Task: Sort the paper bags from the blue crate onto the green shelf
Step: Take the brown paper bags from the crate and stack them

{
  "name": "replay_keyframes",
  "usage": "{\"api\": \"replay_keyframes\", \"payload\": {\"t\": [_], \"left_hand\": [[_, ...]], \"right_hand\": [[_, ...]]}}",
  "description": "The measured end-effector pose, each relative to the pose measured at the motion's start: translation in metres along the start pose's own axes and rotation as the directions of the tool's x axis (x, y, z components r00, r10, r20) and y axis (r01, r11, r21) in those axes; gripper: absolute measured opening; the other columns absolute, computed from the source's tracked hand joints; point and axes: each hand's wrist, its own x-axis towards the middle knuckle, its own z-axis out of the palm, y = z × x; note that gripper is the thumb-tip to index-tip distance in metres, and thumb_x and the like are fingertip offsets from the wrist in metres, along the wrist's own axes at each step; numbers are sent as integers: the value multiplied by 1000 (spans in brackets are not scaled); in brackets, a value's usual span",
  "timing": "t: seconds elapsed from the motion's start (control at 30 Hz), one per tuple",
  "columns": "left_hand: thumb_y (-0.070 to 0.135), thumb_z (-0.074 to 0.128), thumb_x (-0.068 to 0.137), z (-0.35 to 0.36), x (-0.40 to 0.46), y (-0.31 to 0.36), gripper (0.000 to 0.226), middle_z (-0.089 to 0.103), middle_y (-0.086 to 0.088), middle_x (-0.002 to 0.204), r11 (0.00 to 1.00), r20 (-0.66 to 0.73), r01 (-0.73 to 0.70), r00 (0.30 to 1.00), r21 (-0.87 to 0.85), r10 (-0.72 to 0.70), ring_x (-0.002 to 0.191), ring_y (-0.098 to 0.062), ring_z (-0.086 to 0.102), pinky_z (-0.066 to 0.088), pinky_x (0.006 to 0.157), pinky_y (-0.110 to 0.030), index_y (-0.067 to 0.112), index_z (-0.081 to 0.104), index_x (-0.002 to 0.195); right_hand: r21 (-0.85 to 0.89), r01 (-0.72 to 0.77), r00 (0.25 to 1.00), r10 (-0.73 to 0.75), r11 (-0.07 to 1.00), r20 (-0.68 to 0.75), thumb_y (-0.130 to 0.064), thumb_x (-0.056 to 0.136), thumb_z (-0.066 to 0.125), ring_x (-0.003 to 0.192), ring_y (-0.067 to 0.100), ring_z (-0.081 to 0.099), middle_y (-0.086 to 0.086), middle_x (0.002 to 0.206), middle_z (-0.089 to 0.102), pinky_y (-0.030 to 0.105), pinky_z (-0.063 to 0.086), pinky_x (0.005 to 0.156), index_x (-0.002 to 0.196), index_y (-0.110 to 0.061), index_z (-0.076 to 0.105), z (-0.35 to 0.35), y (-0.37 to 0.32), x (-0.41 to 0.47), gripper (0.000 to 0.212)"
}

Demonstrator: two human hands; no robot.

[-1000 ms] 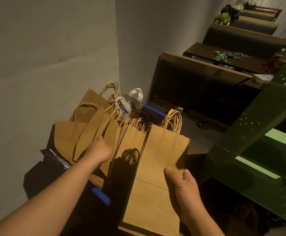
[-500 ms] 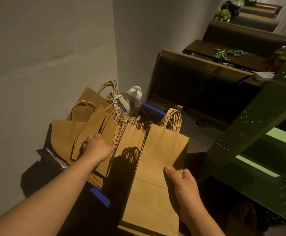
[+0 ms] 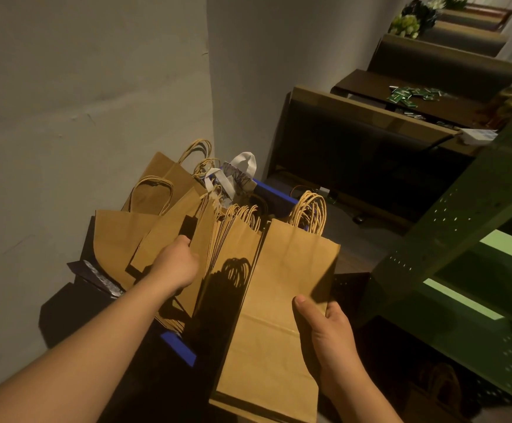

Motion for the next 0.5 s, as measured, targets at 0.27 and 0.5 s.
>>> {"api": "replay_keyframes", "payload": {"t": [0.27,0.5], "left_hand": [[28,53,106,-42,-35,1,25,62,6,110,974,-45,-129,991,-185,123,92,-14,59,47,70,-34,28,47,130],[25,58,102,-39,-68,8,33,68,8,117,865,71,-68,990,-498,118,105,-18,68,59,89,-48,35,49,132]], "right_hand": [[25,3,1000,-3,1000,9,-29,91,72,81,20,70,9,100,72,26,48,61,117,-9,58,1,-7,-2,36],[131,52,992,-66,990,109,-28,89,71,74,11,76,7,100,76,16,53,51,122,-12,57,3,-20,-8,39]]}}
